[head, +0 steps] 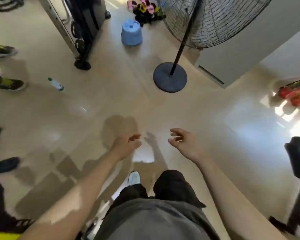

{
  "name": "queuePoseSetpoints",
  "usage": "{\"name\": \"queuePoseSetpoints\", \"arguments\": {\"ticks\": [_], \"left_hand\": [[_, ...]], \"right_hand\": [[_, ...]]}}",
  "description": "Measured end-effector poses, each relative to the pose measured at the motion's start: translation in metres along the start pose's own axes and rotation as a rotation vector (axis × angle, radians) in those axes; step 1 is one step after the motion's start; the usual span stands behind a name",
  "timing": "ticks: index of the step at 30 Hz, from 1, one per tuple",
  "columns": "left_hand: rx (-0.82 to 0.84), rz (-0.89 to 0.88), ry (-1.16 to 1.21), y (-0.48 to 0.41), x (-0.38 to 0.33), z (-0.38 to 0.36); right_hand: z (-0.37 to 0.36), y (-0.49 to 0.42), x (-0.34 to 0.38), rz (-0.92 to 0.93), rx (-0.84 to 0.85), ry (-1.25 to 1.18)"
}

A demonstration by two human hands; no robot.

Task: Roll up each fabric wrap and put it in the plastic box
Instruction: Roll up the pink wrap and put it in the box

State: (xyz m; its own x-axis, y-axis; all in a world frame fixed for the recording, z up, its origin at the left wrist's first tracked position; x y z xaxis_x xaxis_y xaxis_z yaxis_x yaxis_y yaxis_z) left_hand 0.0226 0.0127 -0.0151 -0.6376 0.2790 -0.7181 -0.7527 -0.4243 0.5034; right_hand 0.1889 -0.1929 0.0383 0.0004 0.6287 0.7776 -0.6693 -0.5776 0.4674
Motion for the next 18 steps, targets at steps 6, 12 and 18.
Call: {"name": "queuePoseSetpoints", "arguments": {"ticks": [6,12,18], "left_hand": [[0.013,0.063,-0.003,-0.033,0.002,0.042],[-0.021,0.093,-0.09,-0.101,-0.032,0.091],[-0.1,0.062,-0.117,-0.175,-0.068,0.155]], "right_hand": [[-0.021,-0.059,0.033,-0.034,0.062,0.012],[-0.022,-0.151,0.063,-0.013,0.115,0.036],[-0.011,-0.247,0.107,0.022,0.196,0.12]]}}
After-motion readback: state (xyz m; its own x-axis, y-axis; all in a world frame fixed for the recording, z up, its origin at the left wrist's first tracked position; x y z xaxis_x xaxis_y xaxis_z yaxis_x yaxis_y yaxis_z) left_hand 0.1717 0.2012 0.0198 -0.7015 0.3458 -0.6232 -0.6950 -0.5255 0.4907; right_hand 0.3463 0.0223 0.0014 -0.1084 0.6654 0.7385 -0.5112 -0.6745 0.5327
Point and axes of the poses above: each hand's wrist, its own y-axis away from the middle knuckle, its own z-axis out of the back of the hand, x = y × z, the point moved 3 cm from there along -y, towards the middle knuckle, and after that the axes turned 6 degrees about -y, right-handed, at the moved point
